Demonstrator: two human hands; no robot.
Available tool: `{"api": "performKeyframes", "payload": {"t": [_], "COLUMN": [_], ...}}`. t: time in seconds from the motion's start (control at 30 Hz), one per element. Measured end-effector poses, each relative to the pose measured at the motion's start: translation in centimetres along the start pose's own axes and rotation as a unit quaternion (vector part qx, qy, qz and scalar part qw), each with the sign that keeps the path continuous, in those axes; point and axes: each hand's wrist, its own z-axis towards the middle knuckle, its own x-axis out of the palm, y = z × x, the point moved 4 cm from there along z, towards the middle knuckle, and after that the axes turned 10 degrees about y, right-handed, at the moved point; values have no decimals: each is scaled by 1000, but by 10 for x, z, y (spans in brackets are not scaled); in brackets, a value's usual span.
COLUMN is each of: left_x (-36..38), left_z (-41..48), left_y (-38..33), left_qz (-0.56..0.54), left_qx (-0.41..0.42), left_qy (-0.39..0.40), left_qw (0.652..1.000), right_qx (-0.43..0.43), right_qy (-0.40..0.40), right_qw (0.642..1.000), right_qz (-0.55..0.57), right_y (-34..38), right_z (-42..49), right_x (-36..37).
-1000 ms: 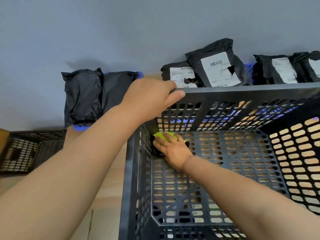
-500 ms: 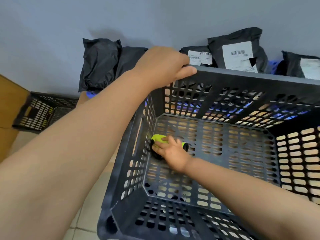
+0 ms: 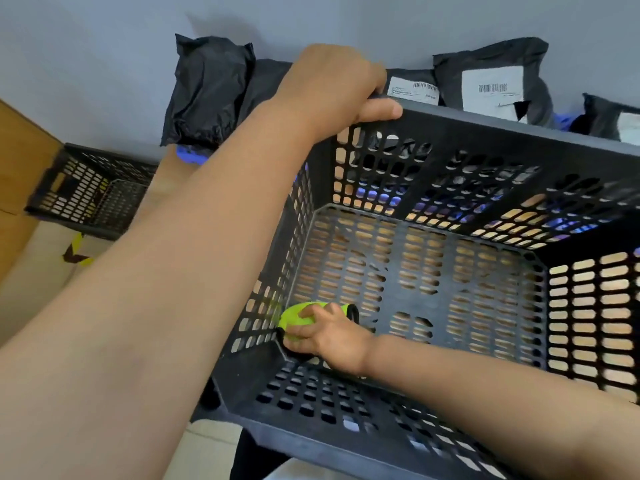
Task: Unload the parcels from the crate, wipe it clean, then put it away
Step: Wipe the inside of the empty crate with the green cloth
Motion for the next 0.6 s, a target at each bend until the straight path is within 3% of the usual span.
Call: {"api": "performKeyframes", "payload": {"t": [0.17,0.37,0.6], "left_x": [4,16,19], "left_z": [-3,-16,-16], "left_y": [-9,-34,-34], "left_qz": [17,-17,-20], "left_qx": [-44,-169,-178], "left_qy": [36,-3,-19], "left_qw": [998,985,984], "right_qx": [-58,-99,50], "right_qy": [15,-33,-75], "right_qw": [995,980,979], "right_qz": [-74,-167,-185], "right_y": [3,-18,-85], "right_z": [-5,-2,-11], "right_x": [12,10,-37]}}
